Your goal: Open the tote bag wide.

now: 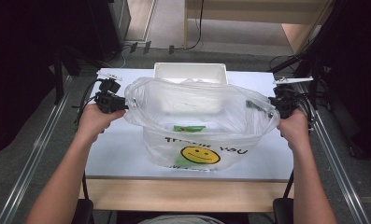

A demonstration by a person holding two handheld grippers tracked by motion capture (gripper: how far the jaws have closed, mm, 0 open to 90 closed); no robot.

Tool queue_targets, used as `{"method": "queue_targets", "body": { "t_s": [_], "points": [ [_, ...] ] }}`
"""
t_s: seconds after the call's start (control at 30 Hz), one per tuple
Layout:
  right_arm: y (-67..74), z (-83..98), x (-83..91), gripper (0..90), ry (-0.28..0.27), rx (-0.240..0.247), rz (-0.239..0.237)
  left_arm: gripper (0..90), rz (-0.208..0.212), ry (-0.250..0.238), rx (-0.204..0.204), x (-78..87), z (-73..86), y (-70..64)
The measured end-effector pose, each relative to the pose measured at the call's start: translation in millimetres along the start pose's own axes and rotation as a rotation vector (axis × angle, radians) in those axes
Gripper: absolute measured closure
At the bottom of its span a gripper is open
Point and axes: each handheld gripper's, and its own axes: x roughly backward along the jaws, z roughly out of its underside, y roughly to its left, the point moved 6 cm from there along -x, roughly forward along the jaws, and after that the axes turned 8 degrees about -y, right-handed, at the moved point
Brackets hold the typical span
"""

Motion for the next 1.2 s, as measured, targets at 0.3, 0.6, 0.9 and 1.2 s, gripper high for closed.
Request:
{"method": "queue_targets", "body": {
  "t_s": [0.3,0.6,0.9,1.2],
  "points": [
    [11.2,-32.3,13.2,48.9,0.019,0.084,-0.006,70.0,-0.011,-0.011,-0.038,8.8,-20.7,-2.9],
    [13.9,-68.5,27.3,53.1,-0.008,0.146,-0.037,74.5,0.016,-0.025,-0.127,26.9,-60.6,-12.5],
    [36.7,-93.4,44.7,59.5,-0.034,0.171,-0.104,86.1,0.049,-0.045,-0.195,41.1,-92.4,-38.8],
    [82.2,-100.5,54.2,73.1,-0.021,0.197,-0.237,89.2,0.116,-0.056,-0.290,55.8,-109.2,-86.8]
  ]
}}
